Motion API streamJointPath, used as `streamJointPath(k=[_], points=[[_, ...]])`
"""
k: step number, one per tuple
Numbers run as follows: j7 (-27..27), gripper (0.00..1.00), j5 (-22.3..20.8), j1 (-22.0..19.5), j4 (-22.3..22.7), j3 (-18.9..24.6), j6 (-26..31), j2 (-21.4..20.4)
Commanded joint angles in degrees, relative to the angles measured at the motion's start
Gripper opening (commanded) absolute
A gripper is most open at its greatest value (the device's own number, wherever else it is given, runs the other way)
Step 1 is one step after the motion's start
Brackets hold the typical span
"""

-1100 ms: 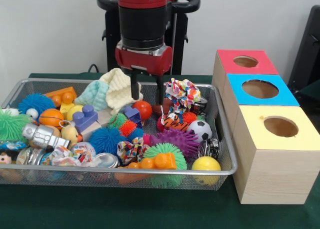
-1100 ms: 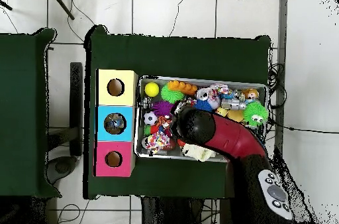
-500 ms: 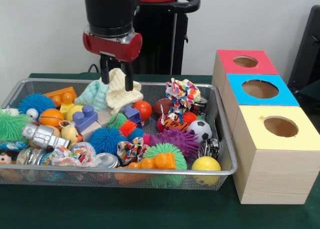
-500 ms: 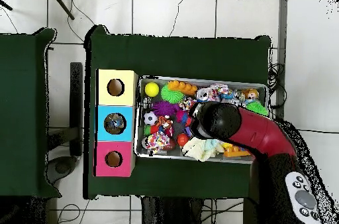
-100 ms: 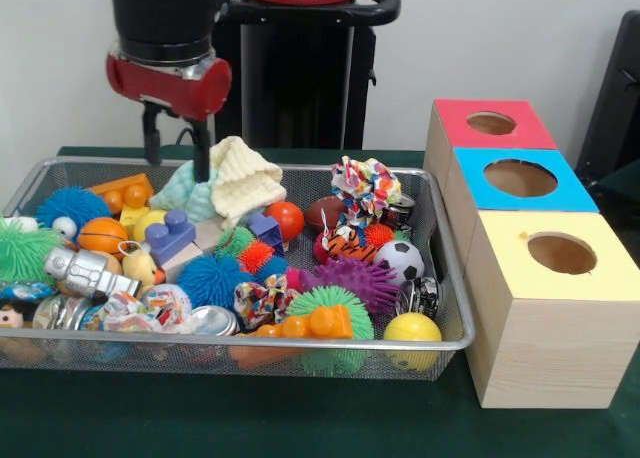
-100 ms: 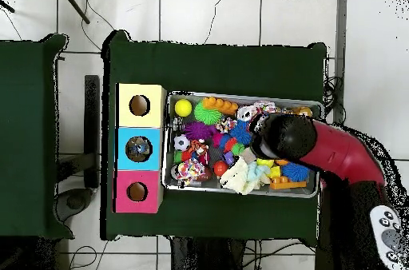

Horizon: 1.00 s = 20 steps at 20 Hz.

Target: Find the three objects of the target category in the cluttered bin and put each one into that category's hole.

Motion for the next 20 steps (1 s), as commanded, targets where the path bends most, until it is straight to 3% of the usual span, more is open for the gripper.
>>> streamJointPath(k=[1, 10, 15, 20], points=[[-9.82, 1.00, -4.12, -3.19, -9.05, 6.27, 4.04, 6.47], [-9.43, 1.00, -5.65, -4.79, -13.38, 7.53, 2.62, 11.09], [-6.80, 1.00, -5.97, -5.24, -9.91, 7.61, -2.00, 10.92], [-7.03, 1.00, -5.74, -5.94, -11.98, 8.56, -2.16, 12.61]])
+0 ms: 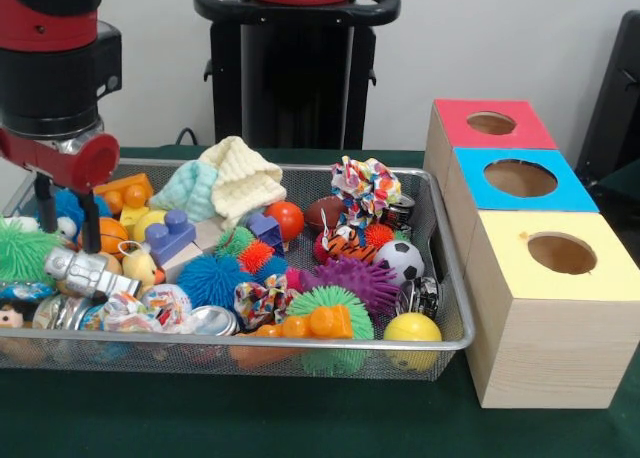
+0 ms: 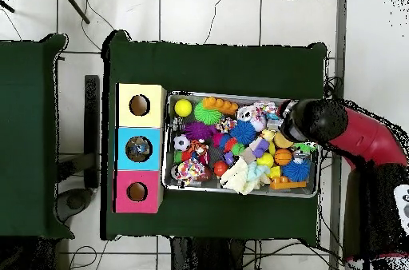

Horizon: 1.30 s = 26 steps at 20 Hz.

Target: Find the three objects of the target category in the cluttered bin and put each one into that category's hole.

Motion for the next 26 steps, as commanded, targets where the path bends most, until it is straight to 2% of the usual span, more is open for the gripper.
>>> streamJointPath(k=[1, 6, 12, 19, 23, 26], points=[[-7.56, 1.00, -2.82, -1.64, -2.61, 6.78, -1.74, 4.22], [-5.94, 1.00, -2.56, -1.61, -3.80, 6.19, -1.12, 4.45], [-4.89, 1.00, -1.94, -0.47, -8.94, 5.11, 2.91, 5.68], [-3.44, 1.00, -0.74, -0.78, -7.96, 4.38, 3.76, 3.09], [-0.30, 1.00, -1.55, -0.21, -8.19, 2.07, 2.00, 4.77], [2.54, 1.00, -1.87, -0.02, -6.43, 0.79, -1.03, 5.92]])
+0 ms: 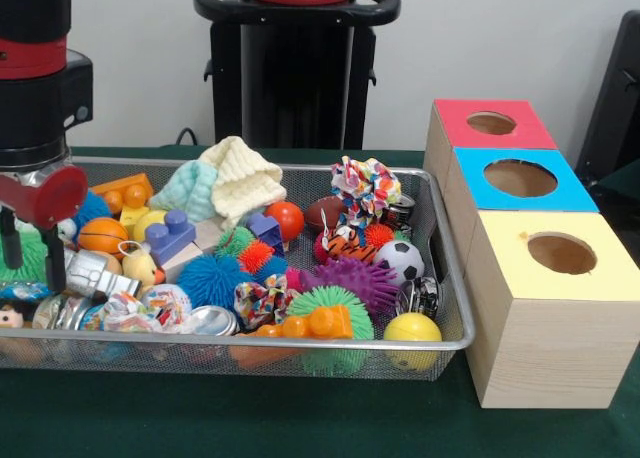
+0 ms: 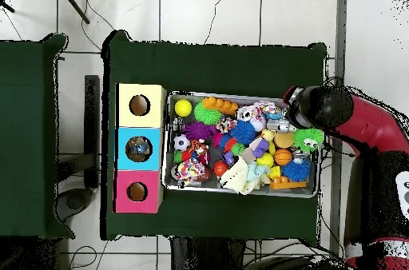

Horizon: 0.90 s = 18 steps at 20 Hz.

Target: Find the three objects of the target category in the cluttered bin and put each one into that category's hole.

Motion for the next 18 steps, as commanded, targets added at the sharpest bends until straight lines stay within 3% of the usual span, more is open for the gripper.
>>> streamJointPath(k=[1, 4, 14, 18], points=[[3.15, 1.00, -1.71, 0.17, 2.04, -0.12, -2.13, 1.89], [3.97, 1.00, -1.72, -0.21, 4.73, -0.14, -5.12, 1.34], [6.91, 1.00, -1.93, -0.54, 5.73, -0.82, -12.62, 5.25], [6.79, 1.00, -1.64, -0.29, 5.66, -1.53, -13.09, 6.23]])
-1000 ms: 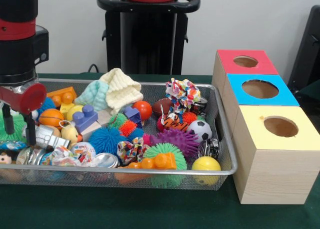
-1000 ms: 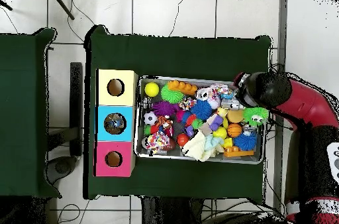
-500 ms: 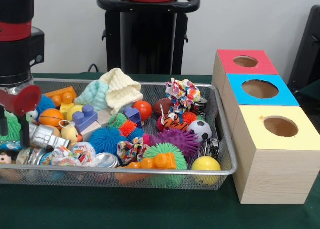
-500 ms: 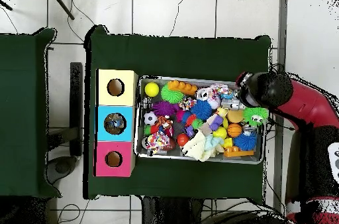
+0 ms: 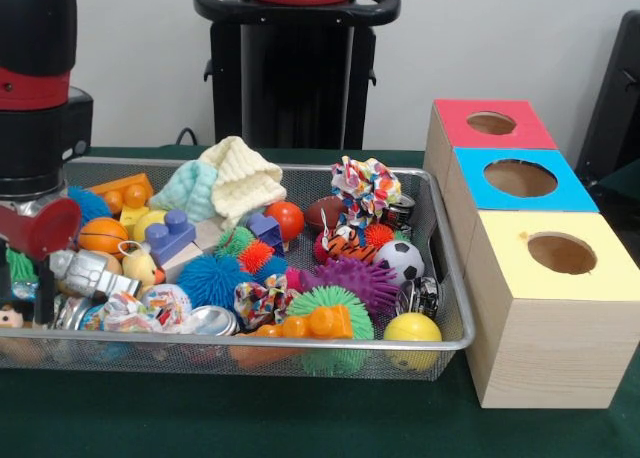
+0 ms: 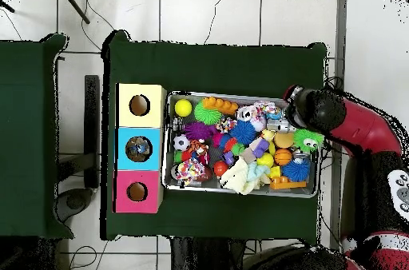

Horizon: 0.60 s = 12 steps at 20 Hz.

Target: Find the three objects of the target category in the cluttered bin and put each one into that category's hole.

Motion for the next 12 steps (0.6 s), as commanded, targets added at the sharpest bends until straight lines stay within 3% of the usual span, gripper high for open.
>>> streamJointPath(k=[1, 12], points=[[6.64, 1.00, -1.29, -0.16, 5.15, -1.09, -3.91, 3.80], [1.69, 1.00, -0.72, -0.39, 3.72, -1.56, 2.92, 5.28]])
